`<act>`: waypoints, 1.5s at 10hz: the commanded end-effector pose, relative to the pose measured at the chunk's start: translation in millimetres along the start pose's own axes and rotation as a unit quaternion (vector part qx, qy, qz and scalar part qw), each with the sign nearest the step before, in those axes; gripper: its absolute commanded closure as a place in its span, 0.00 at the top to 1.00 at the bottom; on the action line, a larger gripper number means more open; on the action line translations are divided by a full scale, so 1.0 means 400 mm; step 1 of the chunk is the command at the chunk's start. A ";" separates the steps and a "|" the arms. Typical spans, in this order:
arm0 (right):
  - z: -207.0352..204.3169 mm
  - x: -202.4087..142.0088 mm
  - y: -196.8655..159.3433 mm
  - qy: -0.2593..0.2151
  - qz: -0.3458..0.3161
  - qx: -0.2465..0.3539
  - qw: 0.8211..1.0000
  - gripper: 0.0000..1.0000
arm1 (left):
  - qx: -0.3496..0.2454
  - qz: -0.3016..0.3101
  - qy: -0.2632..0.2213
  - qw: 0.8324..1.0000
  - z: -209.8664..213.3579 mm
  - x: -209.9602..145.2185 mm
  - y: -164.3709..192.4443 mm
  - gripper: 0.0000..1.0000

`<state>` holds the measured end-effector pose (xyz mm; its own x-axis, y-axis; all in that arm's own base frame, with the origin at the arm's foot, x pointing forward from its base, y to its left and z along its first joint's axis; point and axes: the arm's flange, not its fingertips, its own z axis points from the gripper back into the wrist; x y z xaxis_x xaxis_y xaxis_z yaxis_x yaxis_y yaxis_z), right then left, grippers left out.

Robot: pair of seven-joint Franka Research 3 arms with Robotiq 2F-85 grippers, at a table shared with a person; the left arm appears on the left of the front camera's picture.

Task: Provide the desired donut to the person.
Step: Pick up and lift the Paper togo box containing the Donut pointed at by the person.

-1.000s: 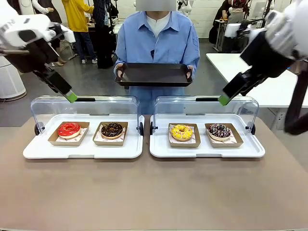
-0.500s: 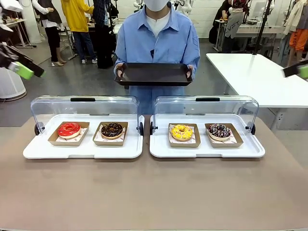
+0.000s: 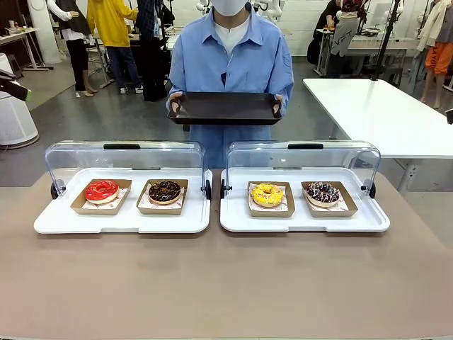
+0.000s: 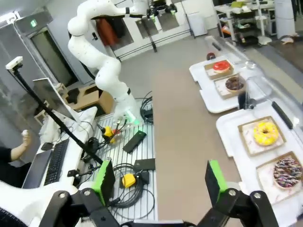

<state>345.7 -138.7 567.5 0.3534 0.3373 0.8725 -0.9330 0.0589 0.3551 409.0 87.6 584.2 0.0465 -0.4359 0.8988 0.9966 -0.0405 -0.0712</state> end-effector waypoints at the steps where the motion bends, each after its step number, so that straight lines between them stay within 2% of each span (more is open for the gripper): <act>1: 0.007 0.006 0.004 -0.016 0.005 -0.022 1.000 1.00 | -0.003 -0.027 -0.047 0.999 0.030 -0.052 0.013 1.00; 4: 0.019 -0.002 0.011 -0.061 -0.006 -0.096 0.993 1.00 | 0.032 0.001 -0.065 0.997 0.060 -0.105 -0.002 1.00; 5: 0.020 -0.005 0.013 -0.062 -0.006 -0.104 0.993 1.00 | 0.039 0.007 -0.066 0.997 0.070 -0.115 -0.008 1.00; 12: 0.017 -0.020 0.012 -0.043 -0.020 -0.135 0.990 1.00 | 0.070 0.029 -0.048 0.996 0.096 -0.135 -0.018 1.00; 13: 0.011 -0.016 0.015 -0.037 -0.018 -0.145 0.989 1.00 | 0.056 0.019 -0.054 0.997 0.110 -0.144 -0.016 1.00; 14: 0.037 -0.018 0.002 -0.043 -0.016 -0.119 0.992 1.00 | 0.056 0.019 -0.054 0.997 0.110 -0.144 -0.016 1.00; 15: 0.037 -0.018 0.002 -0.043 -0.016 -0.119 0.992 1.00 | 0.056 0.019 -0.054 0.997 0.110 -0.144 -0.016 1.00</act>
<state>343.4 -153.6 568.1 0.3742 0.2567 0.8911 -0.9071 0.3012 0.2942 404.3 151.0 551.3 0.0855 -0.3394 0.9367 0.9949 0.0791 -0.0622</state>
